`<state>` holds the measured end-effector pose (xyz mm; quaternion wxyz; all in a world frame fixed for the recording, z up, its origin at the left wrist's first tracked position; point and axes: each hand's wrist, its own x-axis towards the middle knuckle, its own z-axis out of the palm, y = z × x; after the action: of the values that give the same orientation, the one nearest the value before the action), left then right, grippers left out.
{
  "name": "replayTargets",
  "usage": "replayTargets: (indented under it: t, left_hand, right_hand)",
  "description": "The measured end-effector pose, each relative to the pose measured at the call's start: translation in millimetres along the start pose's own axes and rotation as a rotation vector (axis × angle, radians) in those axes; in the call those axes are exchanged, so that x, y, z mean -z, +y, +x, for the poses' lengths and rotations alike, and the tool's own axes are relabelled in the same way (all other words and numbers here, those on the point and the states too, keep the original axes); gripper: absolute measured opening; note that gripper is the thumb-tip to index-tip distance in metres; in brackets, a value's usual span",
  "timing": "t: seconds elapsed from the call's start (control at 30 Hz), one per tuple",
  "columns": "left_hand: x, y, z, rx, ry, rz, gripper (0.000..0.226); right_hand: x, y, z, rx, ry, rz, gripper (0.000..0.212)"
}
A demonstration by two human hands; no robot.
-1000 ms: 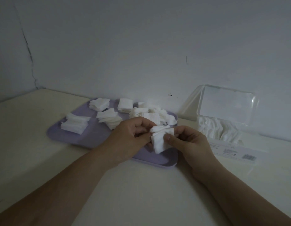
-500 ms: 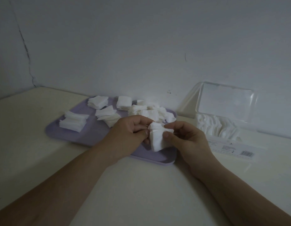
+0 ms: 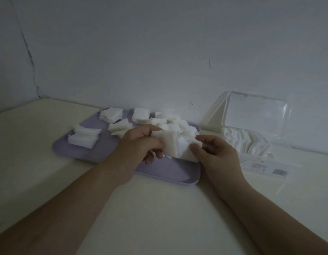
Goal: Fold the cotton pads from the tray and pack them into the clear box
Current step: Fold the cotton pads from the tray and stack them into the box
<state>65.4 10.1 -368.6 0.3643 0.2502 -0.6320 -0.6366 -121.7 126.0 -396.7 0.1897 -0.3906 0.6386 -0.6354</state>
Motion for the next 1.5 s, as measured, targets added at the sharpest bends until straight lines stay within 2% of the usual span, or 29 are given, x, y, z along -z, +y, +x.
replayTargets:
  t: [0.1, 0.2, 0.33, 0.57, 0.63, 0.73, 0.87, 0.97, 1.03, 1.33, 1.5]
  left_hand:
    - [-1.6, -2.5, -2.3, 0.023, -0.108, 0.16, 0.013]
    - [-7.9, -7.8, -2.0, -0.035, -0.107, 0.303, 0.013]
    - [-8.6, -12.5, -0.5, -0.072, -0.112, 0.35, 0.016]
    - [-9.7, -11.9, -0.7, -0.031, -0.038, 0.331, 0.014]
    - [-9.7, -13.1, -0.6, -0.037, -0.038, 0.336, 0.014]
    - [-10.4, -10.7, -1.6, -0.043, -0.04, 0.342, 0.014]
    - [-9.1, -2.8, -1.9, 0.01, 0.056, 0.248, 0.012]
    - [-10.5, 0.1, -4.0, -0.012, 0.006, 0.232, 0.017]
    - [-12.3, 0.2, -6.1, -0.023, -0.034, 0.271, 0.011]
    - [-8.7, -2.1, -1.7, 0.018, 0.002, 0.168, 0.011]
    - [-6.2, -3.3, 0.7, -0.004, 0.098, 0.092, 0.011]
  right_hand:
    - [-2.2, -6.6, -4.3, -0.013, -0.101, 0.077, 0.02]
    - [-2.4, -7.3, -4.9, -0.029, -0.153, 0.138, 0.021]
    - [-2.7, -8.5, -4.9, -0.037, -0.172, 0.179, 0.024]
    - [-5.6, -13.2, -4.4, -0.061, -0.178, 0.25, 0.016]
    - [-4.0, -16.6, -5.2, -0.077, -0.241, 0.311, 0.014]
    - [-4.3, -9.0, -4.9, -0.034, -0.289, 0.179, 0.036]
    - [-4.8, -0.1, -1.6, 0.009, -0.234, 0.097, 0.027]
    - [-3.8, -0.8, -1.9, 0.029, -0.253, 0.071, 0.024]
    - [-4.0, -1.3, -2.7, 0.038, -0.263, 0.059, 0.023]
    - [-5.6, -5.6, -4.3, 0.046, -0.296, 0.059, 0.042]
    - [-7.5, -4.7, -5.2, 0.014, -0.292, 0.11, 0.03]
